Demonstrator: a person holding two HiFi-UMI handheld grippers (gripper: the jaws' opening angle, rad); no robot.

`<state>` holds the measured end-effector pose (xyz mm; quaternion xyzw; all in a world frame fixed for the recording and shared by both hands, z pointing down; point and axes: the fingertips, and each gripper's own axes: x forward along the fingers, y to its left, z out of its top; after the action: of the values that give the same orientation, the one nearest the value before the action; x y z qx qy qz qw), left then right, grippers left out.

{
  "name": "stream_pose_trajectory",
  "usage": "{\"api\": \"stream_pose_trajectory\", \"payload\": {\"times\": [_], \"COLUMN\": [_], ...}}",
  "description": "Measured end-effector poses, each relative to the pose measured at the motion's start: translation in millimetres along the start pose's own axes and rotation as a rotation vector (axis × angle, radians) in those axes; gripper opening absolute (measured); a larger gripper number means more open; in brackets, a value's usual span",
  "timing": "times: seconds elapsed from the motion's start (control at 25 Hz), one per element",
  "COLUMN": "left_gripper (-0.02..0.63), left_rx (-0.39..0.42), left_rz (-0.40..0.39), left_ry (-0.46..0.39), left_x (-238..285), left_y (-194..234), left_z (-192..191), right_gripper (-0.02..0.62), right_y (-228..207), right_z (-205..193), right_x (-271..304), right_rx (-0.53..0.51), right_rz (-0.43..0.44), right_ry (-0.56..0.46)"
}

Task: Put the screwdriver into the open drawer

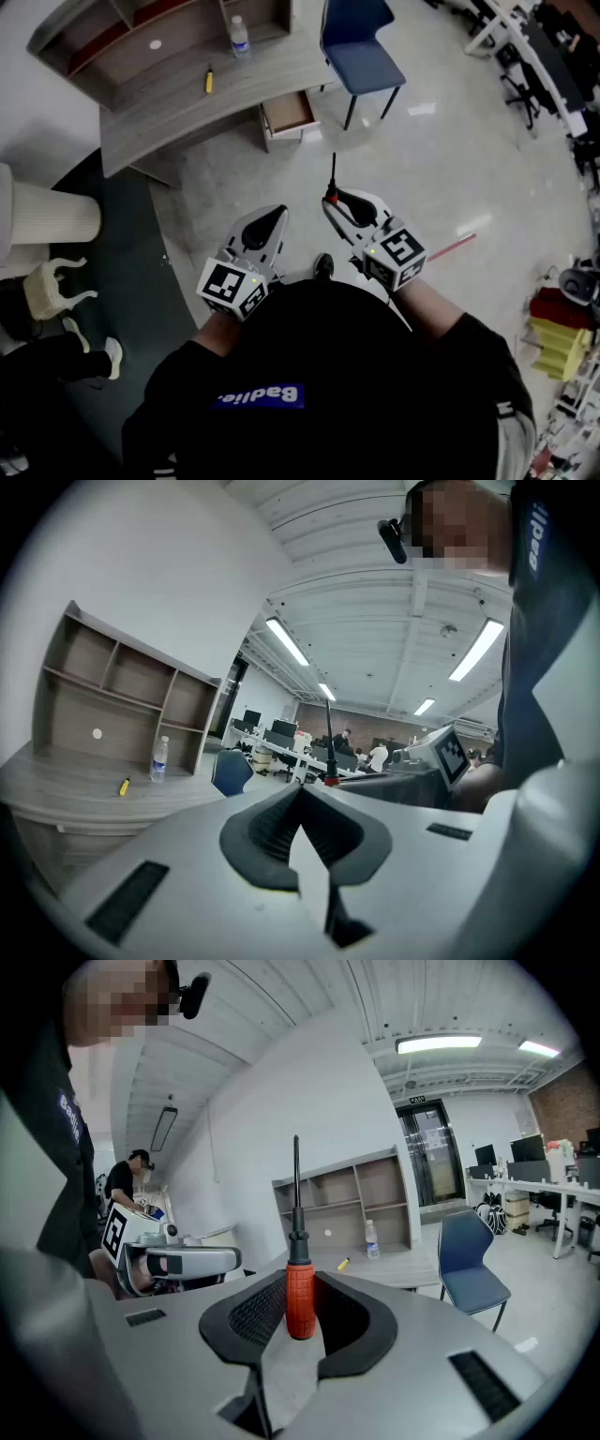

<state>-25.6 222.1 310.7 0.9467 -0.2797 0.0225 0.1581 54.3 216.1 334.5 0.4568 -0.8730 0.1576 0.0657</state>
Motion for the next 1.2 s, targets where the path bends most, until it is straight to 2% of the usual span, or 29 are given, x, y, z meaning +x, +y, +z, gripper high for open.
{"api": "stream_pose_trajectory", "payload": {"times": [0.6, 1.2], "left_gripper": [0.002, 0.002], "left_rx": [0.008, 0.003], "left_rz": [0.01, 0.049], "left_ry": [0.01, 0.003], "left_x": [-2.1, 25.4], "left_y": [0.8, -3.1], "left_z": [1.8, 8.8], "right_gripper": [0.114, 0.115], "right_y": [-0.4, -27.0], "right_z": [-0.6, 9.3], "right_x": [-2.0, -3.4], "right_rx": [0.007, 0.005], "right_rz": [0.008, 0.053], "right_ry": [0.006, 0.012]}}
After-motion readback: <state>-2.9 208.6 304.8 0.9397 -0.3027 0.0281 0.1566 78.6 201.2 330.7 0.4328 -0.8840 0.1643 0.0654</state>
